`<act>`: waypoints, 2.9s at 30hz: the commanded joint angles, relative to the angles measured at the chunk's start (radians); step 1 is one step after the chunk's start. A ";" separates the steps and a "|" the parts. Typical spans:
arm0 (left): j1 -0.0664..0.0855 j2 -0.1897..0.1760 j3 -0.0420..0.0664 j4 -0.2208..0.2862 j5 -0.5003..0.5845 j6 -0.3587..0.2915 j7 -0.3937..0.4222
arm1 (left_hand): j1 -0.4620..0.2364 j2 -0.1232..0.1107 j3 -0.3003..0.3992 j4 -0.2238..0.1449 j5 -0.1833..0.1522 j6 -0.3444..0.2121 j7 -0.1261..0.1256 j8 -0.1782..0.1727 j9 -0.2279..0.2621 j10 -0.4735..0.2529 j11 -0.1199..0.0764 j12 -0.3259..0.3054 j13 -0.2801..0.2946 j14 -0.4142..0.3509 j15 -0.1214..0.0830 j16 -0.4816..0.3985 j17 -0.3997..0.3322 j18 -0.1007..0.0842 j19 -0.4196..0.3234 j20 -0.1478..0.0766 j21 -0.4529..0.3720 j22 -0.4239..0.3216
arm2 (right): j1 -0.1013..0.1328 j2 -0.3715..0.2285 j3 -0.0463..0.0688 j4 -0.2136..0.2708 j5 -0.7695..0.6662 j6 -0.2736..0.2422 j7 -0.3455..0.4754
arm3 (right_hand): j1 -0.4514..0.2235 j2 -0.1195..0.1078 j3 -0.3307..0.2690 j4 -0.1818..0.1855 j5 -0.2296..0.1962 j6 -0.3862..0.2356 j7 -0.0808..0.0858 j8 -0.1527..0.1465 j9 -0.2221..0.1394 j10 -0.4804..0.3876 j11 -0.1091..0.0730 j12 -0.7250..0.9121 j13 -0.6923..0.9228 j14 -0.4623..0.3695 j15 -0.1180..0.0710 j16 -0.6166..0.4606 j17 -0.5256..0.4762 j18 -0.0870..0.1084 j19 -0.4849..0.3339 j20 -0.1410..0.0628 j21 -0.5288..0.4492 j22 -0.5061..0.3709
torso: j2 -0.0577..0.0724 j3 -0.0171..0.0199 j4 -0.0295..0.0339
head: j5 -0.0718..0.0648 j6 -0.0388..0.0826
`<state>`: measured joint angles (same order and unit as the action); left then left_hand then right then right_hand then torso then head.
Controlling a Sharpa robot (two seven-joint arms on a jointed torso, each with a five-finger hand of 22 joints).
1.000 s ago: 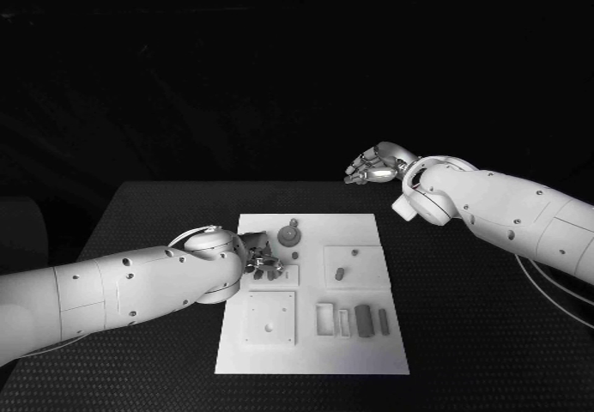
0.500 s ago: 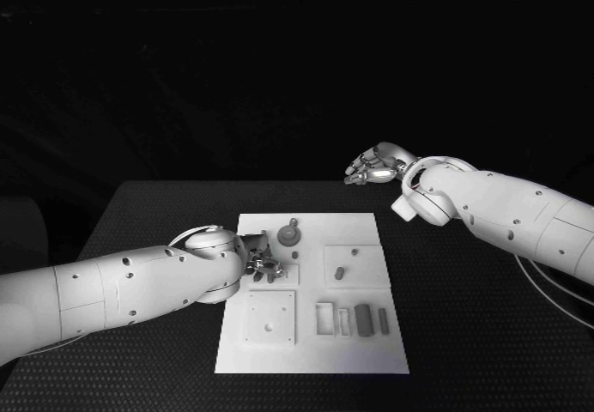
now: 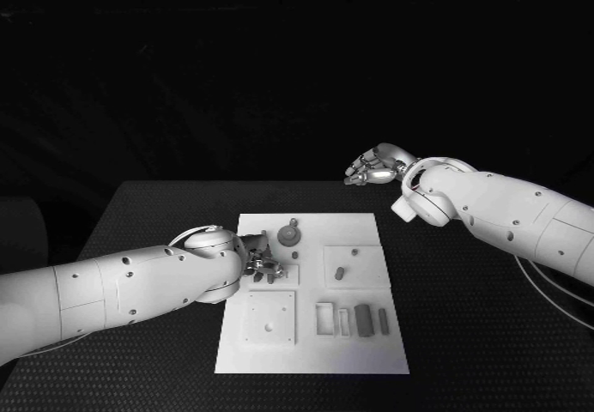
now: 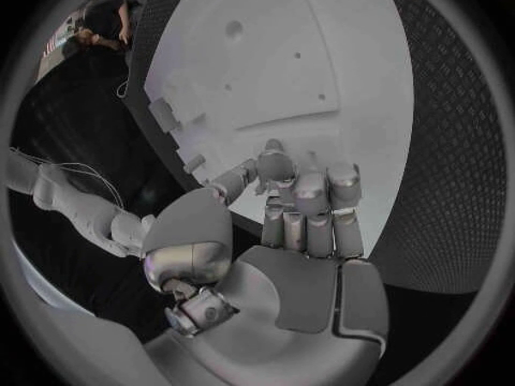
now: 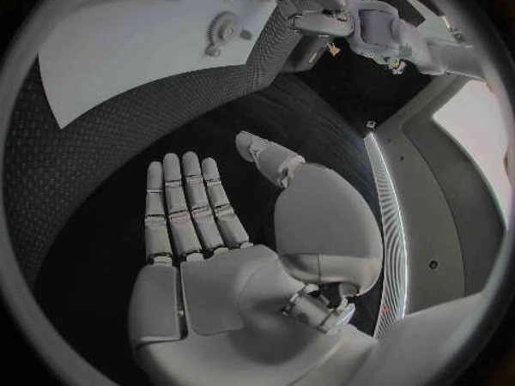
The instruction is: Assemble the parts on the task board
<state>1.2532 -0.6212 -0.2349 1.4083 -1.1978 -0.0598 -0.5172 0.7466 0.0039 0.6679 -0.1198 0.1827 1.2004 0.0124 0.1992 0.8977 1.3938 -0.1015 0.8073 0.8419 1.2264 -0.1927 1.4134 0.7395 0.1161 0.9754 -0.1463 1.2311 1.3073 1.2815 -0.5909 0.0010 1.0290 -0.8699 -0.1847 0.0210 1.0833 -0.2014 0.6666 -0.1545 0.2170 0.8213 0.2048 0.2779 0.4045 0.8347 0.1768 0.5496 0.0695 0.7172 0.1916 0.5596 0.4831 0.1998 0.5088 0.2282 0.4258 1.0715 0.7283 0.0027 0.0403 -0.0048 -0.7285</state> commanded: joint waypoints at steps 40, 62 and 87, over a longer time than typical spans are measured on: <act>-0.004 -0.019 -0.003 -0.009 0.093 0.020 -0.006 | 0.038 0.095 0.004 -0.007 0.032 0.014 -0.003 -0.004 0.003 0.005 -0.001 -0.008 0.010 0.004 -0.015 0.002 0.002 0.001 0.000 -0.114 -0.002 0.006 | -0.002 0.001 0.000 -0.002 -0.006 0.012 0.005 | -0.003 0.004 -0.002 -0.003 0.003 -0.007 0.000 0.004 -0.002 0.002 0.000 -0.004 -0.001 -0.007 0.000 0.002 -0.001 -0.008 -0.006 -0.002 -0.008 0.004 | 0.000 0.0006 0.0000 | 0.000 -0.006; -0.003 0.000 -0.003 -0.032 0.089 0.123 -0.029 | 0.037 0.101 0.006 -0.022 0.042 0.016 -0.005 -0.003 0.005 0.006 -0.002 -0.008 0.011 0.004 -0.016 0.004 0.004 0.001 0.000 -0.115 0.000 0.008 | -0.002 0.000 0.000 -0.001 -0.006 0.013 0.005 | -0.002 0.004 -0.002 -0.004 0.003 -0.007 0.000 0.005 -0.003 0.002 0.000 -0.004 -0.001 -0.008 0.000 0.003 -0.001 -0.008 -0.006 -0.002 -0.008 0.005 | 0.000 0.0002 0.0002 | -0.001 -0.008; -0.002 0.017 -0.002 -0.033 0.053 0.123 -0.028 | 0.001 0.122 0.000 -0.050 0.110 0.035 -0.011 0.005 0.013 0.017 -0.008 -0.001 0.017 0.014 -0.021 0.019 0.010 -0.001 0.007 -0.113 0.007 0.009 | -0.003 0.005 0.000 -0.007 -0.006 0.016 0.005 | 0.001 0.004 -0.002 -0.007 0.003 -0.008 0.000 0.005 -0.003 0.002 0.000 -0.005 -0.001 -0.008 0.000 0.003 -0.001 -0.008 -0.006 -0.002 -0.009 0.006 | 0.000 0.0006 -0.0002 | 0.000 -0.009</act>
<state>1.2575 -0.6045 -0.2319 1.3769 -1.1549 0.0205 -0.5407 0.6897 0.0608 0.6385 -0.1380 0.2897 1.2277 -0.0003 0.2054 0.9097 1.4065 -0.1104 0.8016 0.8584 1.2244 -0.1948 1.4289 0.7483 0.1156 0.9754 -0.1463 1.2351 1.3081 1.2791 -0.5866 0.0010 1.0230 -0.8699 -0.1823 0.0208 1.0834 -0.2013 0.6667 -0.1545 0.2169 0.8213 0.2048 0.2779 0.4022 0.8347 0.1768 0.5496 0.0695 0.7181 0.1907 0.5596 0.4831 0.1998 0.5088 0.2282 0.4218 1.0766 0.7283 0.0035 0.0399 -0.0047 -0.7379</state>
